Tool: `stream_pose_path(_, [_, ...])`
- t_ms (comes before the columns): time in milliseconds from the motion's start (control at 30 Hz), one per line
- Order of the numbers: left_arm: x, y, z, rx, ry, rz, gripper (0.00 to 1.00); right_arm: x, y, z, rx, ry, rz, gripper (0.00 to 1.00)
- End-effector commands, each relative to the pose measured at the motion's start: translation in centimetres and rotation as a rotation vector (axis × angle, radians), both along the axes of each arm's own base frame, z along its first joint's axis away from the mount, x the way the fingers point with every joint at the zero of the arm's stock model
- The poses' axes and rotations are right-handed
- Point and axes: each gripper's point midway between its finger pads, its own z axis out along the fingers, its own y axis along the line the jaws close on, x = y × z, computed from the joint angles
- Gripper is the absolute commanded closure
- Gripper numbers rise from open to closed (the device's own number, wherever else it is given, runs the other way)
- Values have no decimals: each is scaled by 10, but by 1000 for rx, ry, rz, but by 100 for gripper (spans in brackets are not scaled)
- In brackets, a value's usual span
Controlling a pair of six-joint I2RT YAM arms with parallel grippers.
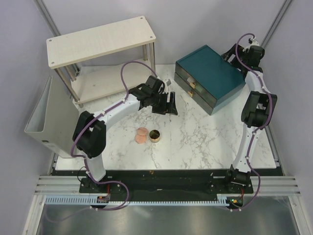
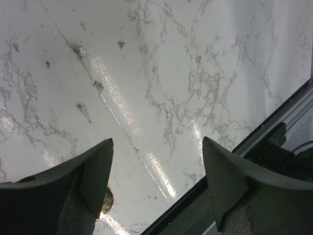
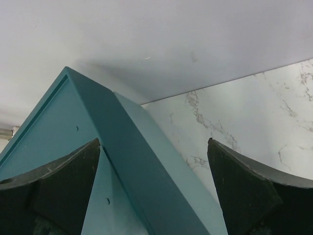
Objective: Organize the makeup
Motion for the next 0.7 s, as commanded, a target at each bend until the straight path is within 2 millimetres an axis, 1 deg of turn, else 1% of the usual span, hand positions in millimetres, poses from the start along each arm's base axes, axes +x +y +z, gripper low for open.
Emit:
stream_pose_path(0, [-4,-7,-2,-27,21,-2,20,-16,43,-12,38,60,149,2])
stream_pose_path(33, [-3,-6,-2,-28,19,0,20,-20,52,-19,42,87,171,2])
stream_pose_path(100, [-4,-6,-2,-27,21,-2,20,-24,59,-29,33,116,197,2])
stream_pose_path(133, [-4,-6,-3,-26,22,0,20,-28,69,-34,31,145,216,2])
stream_pose_path(167, [-4,-6,-3,-26,22,1,20,-32,73,-42,20,162,232,2])
stream_pose_path(233, [-4,-7,-4,-26,23,0,20,-38,84,-48,6,184,256,2])
stream_pose_path(367, [-3,-7,-6,-27,37,17,20,-53,100,-66,-2,232,303,2])
stream_pose_path(433, [-2,-7,-9,-24,47,31,20,-57,106,-70,-12,245,317,2])
stream_pose_path(533, [4,-4,-14,-6,56,88,19,-64,108,-76,-21,260,326,2])
stream_pose_path(600, [12,1,-23,17,64,143,18,-64,107,-78,-26,263,319,2])
stream_pose_path(633, [19,4,-24,8,78,193,17,-63,105,-77,-29,262,315,2])
stream_pose_path(667, [23,5,-31,3,91,218,17,-62,106,-75,-30,257,314,2])
